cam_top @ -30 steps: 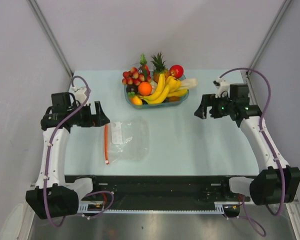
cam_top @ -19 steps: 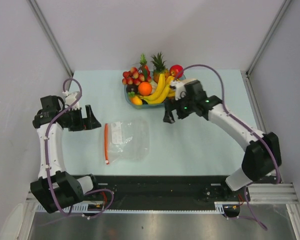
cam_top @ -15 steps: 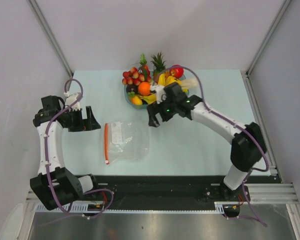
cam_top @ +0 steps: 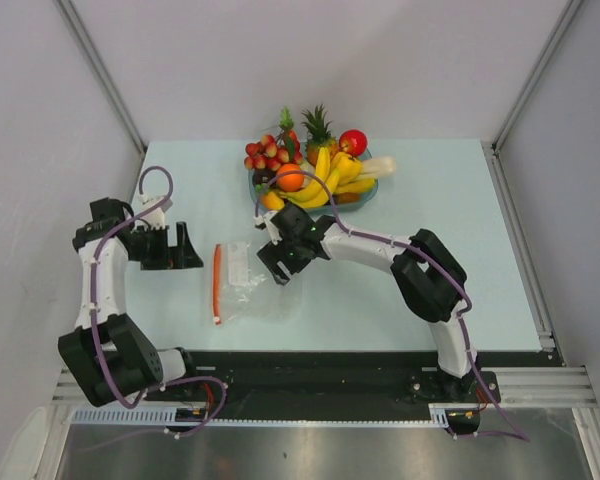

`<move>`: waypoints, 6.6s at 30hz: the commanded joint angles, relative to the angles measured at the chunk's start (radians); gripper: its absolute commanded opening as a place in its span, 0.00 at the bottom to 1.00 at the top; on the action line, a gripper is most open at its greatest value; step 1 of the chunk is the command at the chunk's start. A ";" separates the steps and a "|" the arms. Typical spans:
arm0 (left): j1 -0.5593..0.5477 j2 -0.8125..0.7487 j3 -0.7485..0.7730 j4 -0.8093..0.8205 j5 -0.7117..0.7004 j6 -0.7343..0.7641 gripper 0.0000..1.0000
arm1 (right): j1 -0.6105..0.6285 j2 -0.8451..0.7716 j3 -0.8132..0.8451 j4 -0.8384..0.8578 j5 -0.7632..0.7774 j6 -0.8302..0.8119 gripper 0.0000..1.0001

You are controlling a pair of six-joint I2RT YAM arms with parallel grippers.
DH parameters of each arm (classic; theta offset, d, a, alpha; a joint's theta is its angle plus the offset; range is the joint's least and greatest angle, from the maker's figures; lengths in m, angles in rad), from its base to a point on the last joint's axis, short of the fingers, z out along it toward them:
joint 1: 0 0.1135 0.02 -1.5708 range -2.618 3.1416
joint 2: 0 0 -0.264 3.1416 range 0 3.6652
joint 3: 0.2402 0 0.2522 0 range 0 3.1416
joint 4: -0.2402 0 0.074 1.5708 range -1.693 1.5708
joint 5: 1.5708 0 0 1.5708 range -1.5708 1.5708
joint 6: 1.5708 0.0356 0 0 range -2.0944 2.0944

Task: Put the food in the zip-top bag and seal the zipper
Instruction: Open the zipper of the food storage bag at the center of the board.

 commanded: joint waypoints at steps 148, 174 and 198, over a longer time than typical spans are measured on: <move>-0.400 -0.159 0.043 0.444 -0.204 -0.769 0.71 | -0.086 -0.100 0.130 0.562 -0.391 0.710 0.00; -0.268 -0.053 0.221 0.226 -0.072 -0.652 0.00 | -0.195 -0.029 0.144 0.427 -0.383 0.434 0.11; -0.293 0.154 0.066 0.539 -0.002 -0.816 0.00 | -0.365 0.018 0.351 0.346 -0.278 0.306 0.84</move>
